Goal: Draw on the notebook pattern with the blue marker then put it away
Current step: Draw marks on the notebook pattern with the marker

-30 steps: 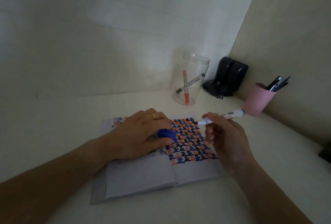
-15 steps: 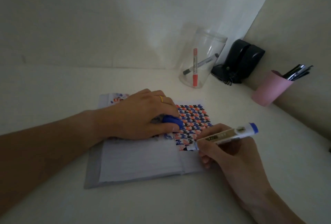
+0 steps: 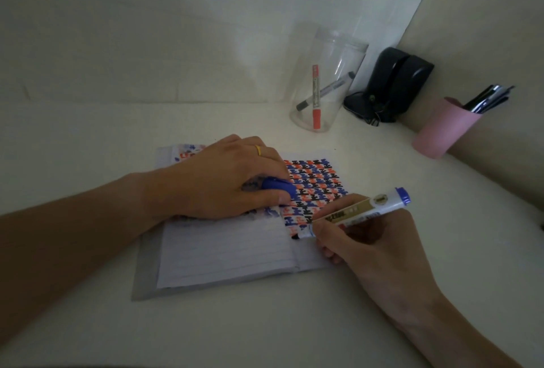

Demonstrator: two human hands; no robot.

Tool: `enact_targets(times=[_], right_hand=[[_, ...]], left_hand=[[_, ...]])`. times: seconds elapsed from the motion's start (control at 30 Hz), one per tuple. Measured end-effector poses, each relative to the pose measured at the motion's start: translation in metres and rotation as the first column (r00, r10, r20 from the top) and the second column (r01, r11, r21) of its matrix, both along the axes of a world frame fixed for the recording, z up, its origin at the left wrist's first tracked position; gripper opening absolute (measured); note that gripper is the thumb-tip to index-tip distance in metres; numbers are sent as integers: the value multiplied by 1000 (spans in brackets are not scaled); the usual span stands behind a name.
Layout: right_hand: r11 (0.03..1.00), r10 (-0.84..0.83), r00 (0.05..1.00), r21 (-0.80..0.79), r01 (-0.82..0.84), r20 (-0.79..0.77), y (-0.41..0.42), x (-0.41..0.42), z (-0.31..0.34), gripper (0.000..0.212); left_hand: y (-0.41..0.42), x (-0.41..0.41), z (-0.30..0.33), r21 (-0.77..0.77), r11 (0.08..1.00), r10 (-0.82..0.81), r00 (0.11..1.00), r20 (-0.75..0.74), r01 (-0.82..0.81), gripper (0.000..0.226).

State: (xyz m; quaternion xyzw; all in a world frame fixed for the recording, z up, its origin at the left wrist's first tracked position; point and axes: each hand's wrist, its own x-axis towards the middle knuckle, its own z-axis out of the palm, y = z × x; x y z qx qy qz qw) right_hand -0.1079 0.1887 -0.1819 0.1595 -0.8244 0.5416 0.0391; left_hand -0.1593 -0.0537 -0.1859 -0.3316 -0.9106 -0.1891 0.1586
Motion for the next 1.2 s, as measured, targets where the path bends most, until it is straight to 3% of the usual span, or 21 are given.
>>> enact_targets(times=[0.5, 1.2], right_hand=[[1000, 15, 1000, -25, -15, 2, 1, 0, 2, 16], [995, 91, 996, -28, -91, 4, 0, 4, 5, 12]], left_hand=[[0, 3, 2, 6, 1000, 1, 1000, 5, -1, 36], [1, 4, 4, -1, 1000, 2, 1000, 16, -2, 37]])
